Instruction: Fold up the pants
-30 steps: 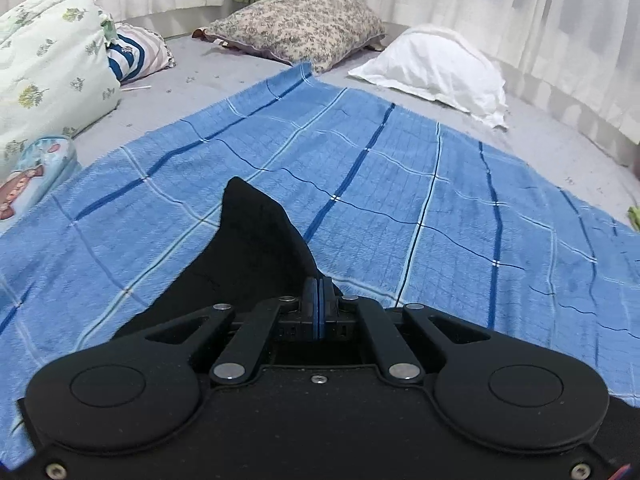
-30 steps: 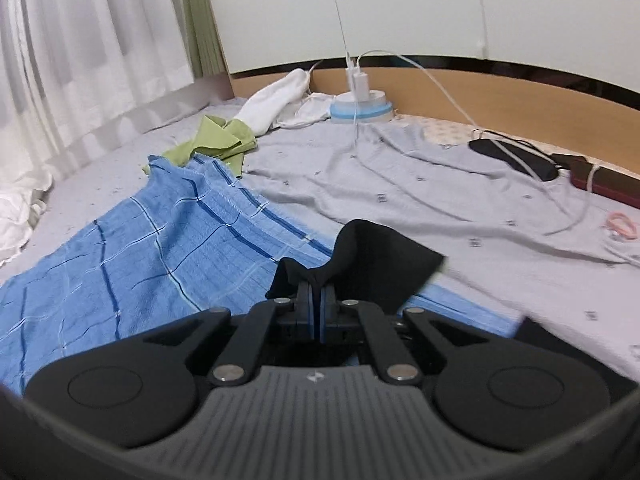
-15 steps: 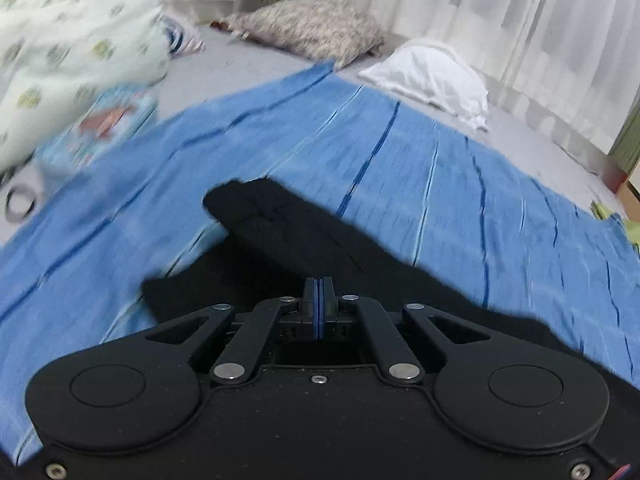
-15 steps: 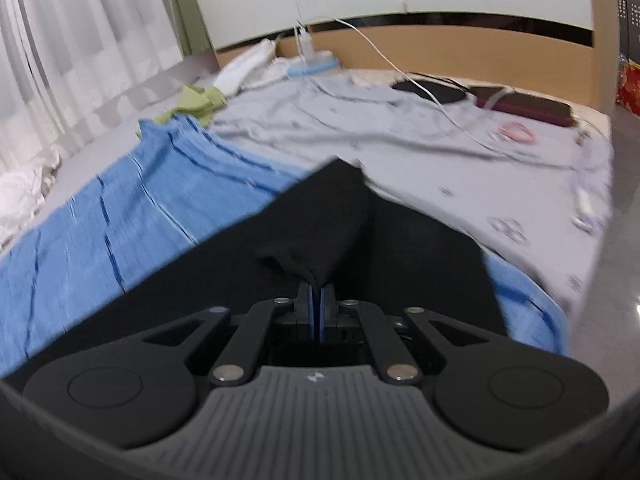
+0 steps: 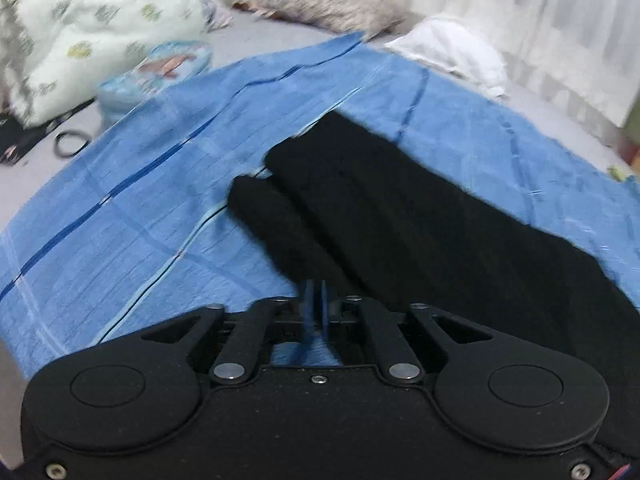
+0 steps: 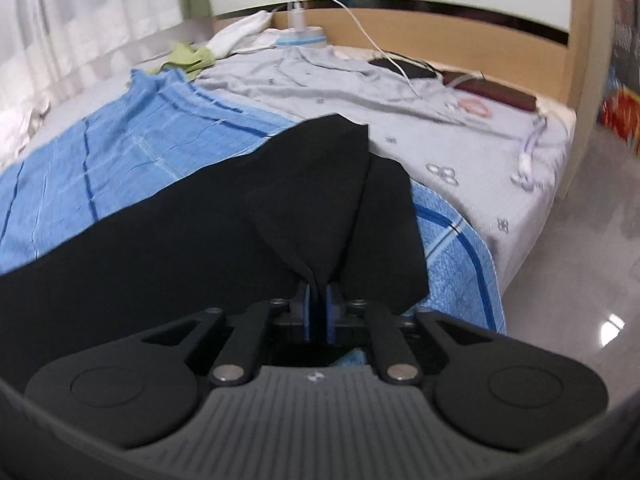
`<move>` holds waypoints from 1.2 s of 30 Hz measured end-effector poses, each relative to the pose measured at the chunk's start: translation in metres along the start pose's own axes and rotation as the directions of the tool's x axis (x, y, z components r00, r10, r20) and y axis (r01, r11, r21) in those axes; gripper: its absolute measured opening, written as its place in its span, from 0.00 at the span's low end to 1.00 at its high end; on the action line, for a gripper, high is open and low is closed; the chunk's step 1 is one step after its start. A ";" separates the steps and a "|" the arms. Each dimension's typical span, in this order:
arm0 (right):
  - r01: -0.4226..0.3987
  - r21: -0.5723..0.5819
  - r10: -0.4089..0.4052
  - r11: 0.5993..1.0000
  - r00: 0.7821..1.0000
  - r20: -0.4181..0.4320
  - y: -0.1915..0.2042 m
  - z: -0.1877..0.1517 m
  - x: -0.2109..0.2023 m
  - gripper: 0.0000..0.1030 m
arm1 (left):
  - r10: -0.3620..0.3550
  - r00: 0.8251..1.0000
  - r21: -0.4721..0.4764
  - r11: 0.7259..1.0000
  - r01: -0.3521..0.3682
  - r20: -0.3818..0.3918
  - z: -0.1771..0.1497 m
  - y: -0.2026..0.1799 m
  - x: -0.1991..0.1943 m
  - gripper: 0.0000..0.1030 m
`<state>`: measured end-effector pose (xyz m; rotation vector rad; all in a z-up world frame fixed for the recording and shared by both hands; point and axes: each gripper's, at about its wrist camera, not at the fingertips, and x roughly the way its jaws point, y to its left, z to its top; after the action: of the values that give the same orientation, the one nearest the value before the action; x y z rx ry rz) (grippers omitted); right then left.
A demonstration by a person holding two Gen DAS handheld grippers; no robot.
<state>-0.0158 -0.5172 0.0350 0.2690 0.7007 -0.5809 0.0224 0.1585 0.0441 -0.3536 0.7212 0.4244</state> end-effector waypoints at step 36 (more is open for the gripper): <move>-0.323 -0.888 0.652 0.327 0.757 -0.035 0.402 -0.223 -0.160 0.71 | -0.197 0.978 0.078 0.976 0.202 -0.072 0.045 0.008 0.058 0.74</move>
<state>0.0030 -0.0319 -0.0051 -0.5733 0.4503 0.3990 0.0832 0.1999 0.0339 -0.3565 0.7558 0.1919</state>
